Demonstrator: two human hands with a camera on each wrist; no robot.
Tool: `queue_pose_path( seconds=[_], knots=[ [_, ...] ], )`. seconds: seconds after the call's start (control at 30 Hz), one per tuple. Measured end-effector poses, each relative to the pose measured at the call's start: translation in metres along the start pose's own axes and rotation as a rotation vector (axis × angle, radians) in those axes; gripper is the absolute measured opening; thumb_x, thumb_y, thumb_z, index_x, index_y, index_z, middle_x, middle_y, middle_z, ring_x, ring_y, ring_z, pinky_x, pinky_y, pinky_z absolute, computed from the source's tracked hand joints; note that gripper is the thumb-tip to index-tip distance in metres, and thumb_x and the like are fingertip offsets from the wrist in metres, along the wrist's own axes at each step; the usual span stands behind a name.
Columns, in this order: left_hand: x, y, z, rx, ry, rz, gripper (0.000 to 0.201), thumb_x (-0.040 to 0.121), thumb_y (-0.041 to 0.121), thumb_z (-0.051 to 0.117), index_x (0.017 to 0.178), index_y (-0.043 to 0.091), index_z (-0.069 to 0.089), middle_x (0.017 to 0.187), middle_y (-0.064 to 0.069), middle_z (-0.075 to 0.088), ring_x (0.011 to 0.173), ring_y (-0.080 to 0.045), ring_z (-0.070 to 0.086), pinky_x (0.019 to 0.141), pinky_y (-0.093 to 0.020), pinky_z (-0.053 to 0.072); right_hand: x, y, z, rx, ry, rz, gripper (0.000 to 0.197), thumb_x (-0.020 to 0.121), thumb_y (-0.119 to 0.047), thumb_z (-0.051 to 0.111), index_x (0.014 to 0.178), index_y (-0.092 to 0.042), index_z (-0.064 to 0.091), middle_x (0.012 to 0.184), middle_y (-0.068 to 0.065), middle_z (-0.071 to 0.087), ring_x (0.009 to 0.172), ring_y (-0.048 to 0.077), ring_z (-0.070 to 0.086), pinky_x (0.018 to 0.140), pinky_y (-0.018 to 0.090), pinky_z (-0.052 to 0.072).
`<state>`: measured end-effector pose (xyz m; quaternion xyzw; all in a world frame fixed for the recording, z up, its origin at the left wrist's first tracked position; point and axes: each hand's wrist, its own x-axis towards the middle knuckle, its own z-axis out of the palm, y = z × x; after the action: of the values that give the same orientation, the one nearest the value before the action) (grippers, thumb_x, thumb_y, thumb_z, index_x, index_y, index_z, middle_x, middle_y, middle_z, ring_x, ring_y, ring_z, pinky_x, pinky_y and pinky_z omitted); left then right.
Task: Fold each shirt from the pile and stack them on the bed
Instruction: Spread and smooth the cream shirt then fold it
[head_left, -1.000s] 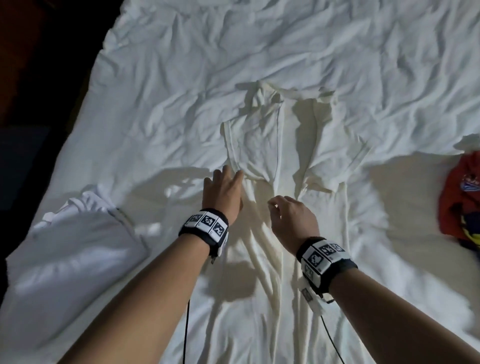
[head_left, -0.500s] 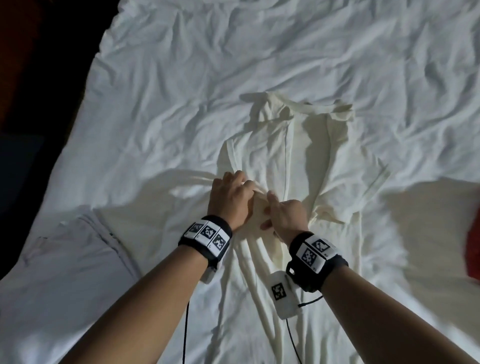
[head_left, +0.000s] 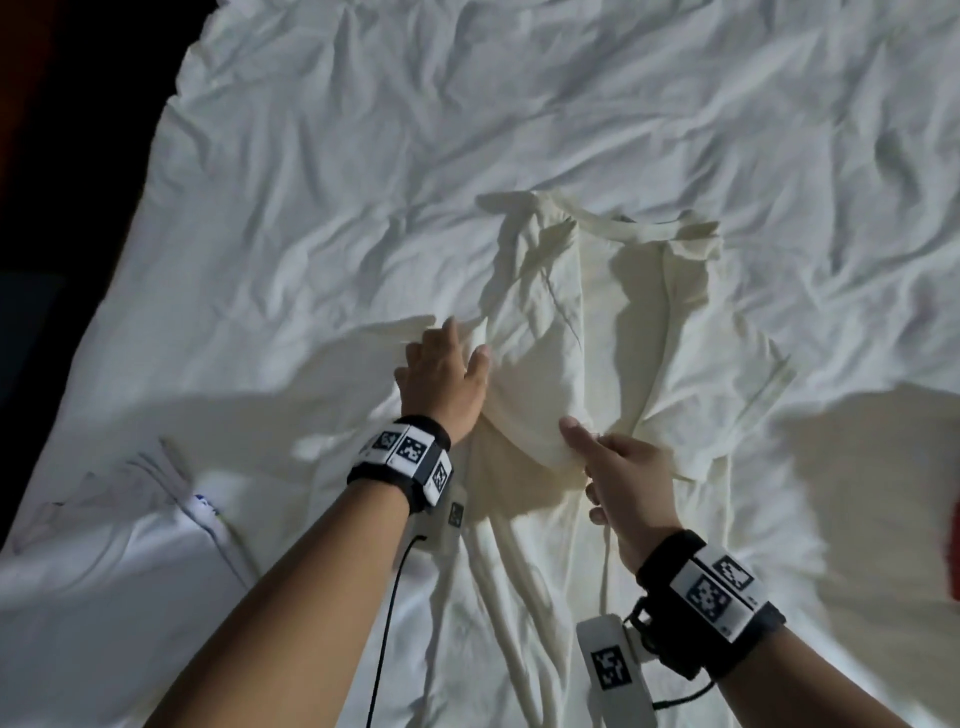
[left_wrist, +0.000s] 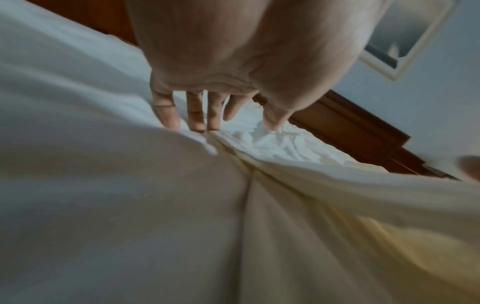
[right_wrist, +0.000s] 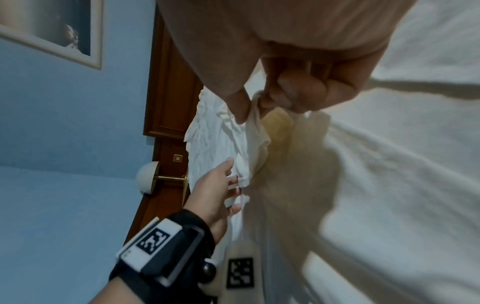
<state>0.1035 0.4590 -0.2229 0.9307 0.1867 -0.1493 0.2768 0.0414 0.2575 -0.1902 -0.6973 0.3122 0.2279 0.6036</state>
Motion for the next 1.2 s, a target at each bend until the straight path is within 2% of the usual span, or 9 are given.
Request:
queue_pose_path(
  seconds=[0.07,0.13,0.17,0.23,0.43,0.63,0.8,1.0,1.2],
  knots=[
    [0.009,0.006,-0.001,-0.041,-0.029,-0.034,0.045,0.103,0.043,0.048,0.141,0.019,0.052,0.139,-0.009,0.057,0.128,-0.033,0.046,0.107,-0.047,0.033,0.0,0.002,-0.004,0.033,0.015,-0.015,0.042,0.082,-0.038,0.084,0.069,-0.01,0.056,0.062,0.006,0.055,0.055,0.018,0.053,0.047,0.029,0.046],
    [0.012,0.012,-0.002,-0.096,-0.026,-0.077,0.016,0.098,0.036,0.056,0.103,0.023,0.064,0.115,-0.011,0.068,0.111,-0.035,0.056,0.097,-0.044,0.039,0.001,0.004,-0.006,0.114,0.041,-0.023,0.034,0.083,-0.026,0.084,0.073,-0.008,0.058,0.067,0.009,0.063,0.063,0.019,0.063,0.057,0.034,0.057],
    [0.011,0.015,-0.003,-0.146,-0.015,-0.091,0.017,0.094,0.03,0.059,0.08,0.022,0.056,0.095,-0.012,0.068,0.096,-0.037,0.057,0.087,-0.042,0.042,0.001,0.005,-0.007,0.153,0.066,-0.03,0.03,0.084,-0.021,0.083,0.075,-0.007,0.058,0.07,0.011,0.065,0.065,0.02,0.065,0.061,0.036,0.06],
    [0.005,0.016,-0.001,-0.233,0.028,-0.1,0.036,0.088,0.02,0.061,0.063,0.016,0.035,0.063,-0.008,0.046,0.07,-0.035,0.041,0.065,-0.039,0.036,0.001,0.007,-0.008,0.221,0.124,-0.045,0.025,0.085,-0.014,0.081,0.083,-0.006,0.059,0.077,0.011,0.068,0.068,0.02,0.068,0.066,0.038,0.061],
    [-0.025,0.011,0.008,-0.392,-0.008,-0.123,0.035,0.083,0.021,0.069,0.066,-0.004,0.052,0.057,-0.003,0.044,0.058,-0.022,0.039,0.051,-0.032,0.031,-0.005,0.014,-0.016,0.287,0.206,-0.065,0.02,0.094,-0.008,0.072,0.108,-0.008,0.058,0.087,0.014,0.066,0.072,0.018,0.069,0.067,0.039,0.063],
    [-0.033,0.007,0.012,-0.524,-0.045,-0.212,0.029,0.077,0.028,0.073,0.055,0.014,0.062,0.049,0.005,0.056,0.057,-0.028,0.06,0.055,-0.043,0.059,0.002,0.024,-0.026,0.273,0.259,-0.059,0.016,0.092,-0.012,0.075,0.102,-0.012,0.062,0.098,0.02,0.068,0.08,0.025,0.07,0.07,0.042,0.063],
    [-0.034,0.008,0.01,-0.586,-0.058,-0.271,0.032,0.087,0.014,0.075,0.059,0.007,0.062,0.05,0.003,0.051,0.047,-0.02,0.051,0.043,-0.024,0.047,0.007,0.028,-0.03,0.227,0.282,-0.09,0.014,0.09,-0.012,0.077,0.098,-0.012,0.065,0.087,0.014,0.068,0.071,0.021,0.069,0.069,0.044,0.063],
    [-0.037,0.007,0.006,-0.678,-0.132,-0.332,0.023,0.092,0.008,0.073,0.084,-0.013,0.067,0.083,-0.014,0.063,0.048,-0.022,0.059,0.038,-0.018,0.042,0.011,0.03,-0.036,0.216,0.314,-0.116,0.015,0.09,-0.013,0.077,0.097,-0.01,0.065,0.083,0.018,0.069,0.058,0.027,0.065,0.062,0.04,0.059],
    [-0.037,0.002,0.006,-0.548,-0.162,-0.303,0.028,0.089,0.02,0.076,0.071,0.006,0.06,0.077,-0.008,0.06,0.048,-0.028,0.062,0.041,-0.02,0.041,0.014,0.033,-0.04,0.085,0.346,-0.147,0.017,0.087,-0.024,0.081,0.093,-0.019,0.065,0.081,0.01,0.071,0.064,0.027,0.067,0.065,0.047,0.059]
  ],
)
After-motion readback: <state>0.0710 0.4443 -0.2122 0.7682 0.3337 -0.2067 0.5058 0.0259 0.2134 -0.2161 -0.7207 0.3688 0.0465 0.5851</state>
